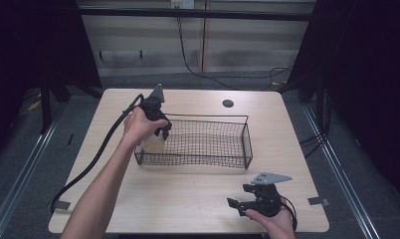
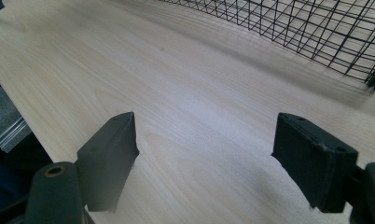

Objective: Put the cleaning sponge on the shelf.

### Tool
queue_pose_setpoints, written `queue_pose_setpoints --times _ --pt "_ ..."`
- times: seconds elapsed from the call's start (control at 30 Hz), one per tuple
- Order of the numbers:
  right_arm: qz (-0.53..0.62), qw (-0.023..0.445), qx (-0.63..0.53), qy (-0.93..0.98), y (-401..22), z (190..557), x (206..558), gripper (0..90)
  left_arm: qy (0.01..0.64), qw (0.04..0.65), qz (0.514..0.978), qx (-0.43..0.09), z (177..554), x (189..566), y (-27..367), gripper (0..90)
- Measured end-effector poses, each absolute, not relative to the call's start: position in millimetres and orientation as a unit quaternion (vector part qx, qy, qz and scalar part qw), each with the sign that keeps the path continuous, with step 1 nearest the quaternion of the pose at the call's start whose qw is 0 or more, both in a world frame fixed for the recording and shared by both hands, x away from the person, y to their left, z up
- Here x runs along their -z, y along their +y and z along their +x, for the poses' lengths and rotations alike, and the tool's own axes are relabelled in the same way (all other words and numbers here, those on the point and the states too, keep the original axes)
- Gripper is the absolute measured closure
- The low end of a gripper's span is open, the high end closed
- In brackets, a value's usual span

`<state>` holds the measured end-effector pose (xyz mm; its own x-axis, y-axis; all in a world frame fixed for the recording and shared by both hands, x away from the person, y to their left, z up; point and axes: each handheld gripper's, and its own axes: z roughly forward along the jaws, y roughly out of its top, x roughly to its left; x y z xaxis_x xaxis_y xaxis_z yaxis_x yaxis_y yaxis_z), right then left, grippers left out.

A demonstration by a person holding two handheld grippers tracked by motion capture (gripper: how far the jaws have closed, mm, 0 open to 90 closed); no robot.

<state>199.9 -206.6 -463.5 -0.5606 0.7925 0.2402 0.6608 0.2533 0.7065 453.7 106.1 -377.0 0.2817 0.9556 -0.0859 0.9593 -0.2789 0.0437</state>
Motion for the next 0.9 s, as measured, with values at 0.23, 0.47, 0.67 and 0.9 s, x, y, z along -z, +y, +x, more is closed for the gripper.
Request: queue_pose_setpoints --times 0.23,0.47,0.67,0.9 --pt "0.459 0.084 -0.403 0.787 -207 200 464 21.6 0.596 0.041 0.801 0.032 456 386 110 26.3" --pt "0.460 0.082 -0.401 0.788 -206 200 464 21.5 0.595 0.034 0.803 0.024 455 395 110 26.2" --pt "0.460 0.081 -0.400 0.788 -206 200 464 21.5 0.596 0.025 0.802 0.024 456 406 111 26.1" --pt "0.460 0.080 -0.400 0.789 -205 200 464 21.5 0.590 0.020 0.807 0.020 453 414 103 26.1"
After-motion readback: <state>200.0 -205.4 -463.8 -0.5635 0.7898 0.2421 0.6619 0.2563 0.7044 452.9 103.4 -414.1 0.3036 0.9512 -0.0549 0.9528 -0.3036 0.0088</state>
